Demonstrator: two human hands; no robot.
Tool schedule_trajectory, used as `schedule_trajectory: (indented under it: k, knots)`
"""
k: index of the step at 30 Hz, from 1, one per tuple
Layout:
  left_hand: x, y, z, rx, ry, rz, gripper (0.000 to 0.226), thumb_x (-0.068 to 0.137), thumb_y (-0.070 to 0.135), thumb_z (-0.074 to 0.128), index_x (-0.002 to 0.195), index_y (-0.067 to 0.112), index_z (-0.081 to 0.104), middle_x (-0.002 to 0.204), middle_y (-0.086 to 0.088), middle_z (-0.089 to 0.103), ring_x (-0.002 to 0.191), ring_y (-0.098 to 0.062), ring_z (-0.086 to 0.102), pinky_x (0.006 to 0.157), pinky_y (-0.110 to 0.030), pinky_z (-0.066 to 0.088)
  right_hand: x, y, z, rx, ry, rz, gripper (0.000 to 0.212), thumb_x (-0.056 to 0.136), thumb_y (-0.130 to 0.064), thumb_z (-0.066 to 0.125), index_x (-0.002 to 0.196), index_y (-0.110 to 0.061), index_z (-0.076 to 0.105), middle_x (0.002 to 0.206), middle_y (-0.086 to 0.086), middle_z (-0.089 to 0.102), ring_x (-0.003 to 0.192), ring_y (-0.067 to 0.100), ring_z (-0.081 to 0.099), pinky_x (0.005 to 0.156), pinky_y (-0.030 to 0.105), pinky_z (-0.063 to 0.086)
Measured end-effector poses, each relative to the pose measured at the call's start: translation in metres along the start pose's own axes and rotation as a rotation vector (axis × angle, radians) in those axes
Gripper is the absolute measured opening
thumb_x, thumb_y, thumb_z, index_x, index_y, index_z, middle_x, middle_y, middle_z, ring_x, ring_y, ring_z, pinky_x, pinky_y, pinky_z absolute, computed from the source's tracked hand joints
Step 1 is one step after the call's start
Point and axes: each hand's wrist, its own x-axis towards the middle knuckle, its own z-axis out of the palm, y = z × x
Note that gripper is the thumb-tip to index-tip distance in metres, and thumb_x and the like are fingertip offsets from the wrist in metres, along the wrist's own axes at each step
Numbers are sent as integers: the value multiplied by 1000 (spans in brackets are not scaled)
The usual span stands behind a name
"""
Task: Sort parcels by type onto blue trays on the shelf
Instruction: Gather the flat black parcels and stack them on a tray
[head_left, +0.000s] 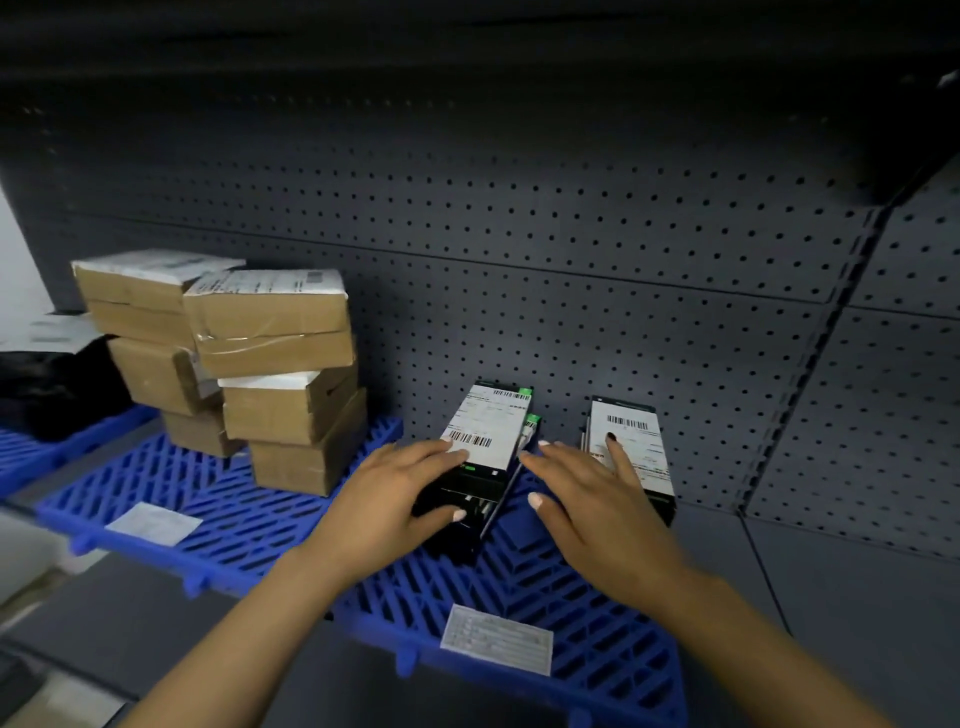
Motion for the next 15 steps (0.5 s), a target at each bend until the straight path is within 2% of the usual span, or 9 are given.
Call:
schedule_trajectory:
  k: [3,5,8,11,15]
  knots:
    - [7,-16,-5,-41,-7,60,59,80,50,67,134,30,51,136,12,52,121,-6,48,106,-38,36,6,-8,3,-2,9,-12,66,89,-55,2,146,-32,26,152,-7,30,141,7,20,115,40,-13]
    - [8,-24,-3,-59,-5,103,62,77,41,74,134,30,51,136,13,52,120,-5,49,103,-35,38,10,-13,7,5,24,-20,65,90,-54,5,146,-31,26,152,-6,30,141,7,20,116,39,-10]
    - [10,-32,0,-74,-2,169,67,74,35,78,134,32,49,135,14,51,120,-4,49,97,-34,44,15,-18,13,14,29,5,66,88,-55,4,147,-32,23,154,-5,26,142,8,16,115,31,-6]
    - [13,-39,0,-82,-4,237,68,74,33,78,135,32,48,134,15,50,118,-7,52,93,-38,48,18,-27,21,9,20,27,68,87,-57,6,148,-32,21,155,-6,22,143,8,14,115,29,-4]
    - [14,-44,0,-123,-2,295,69,73,27,79,136,28,49,134,14,49,116,-8,53,90,-34,50,21,-42,32,87,40,72,56,95,-53,30,147,-32,25,155,-3,23,141,16,22,115,27,9]
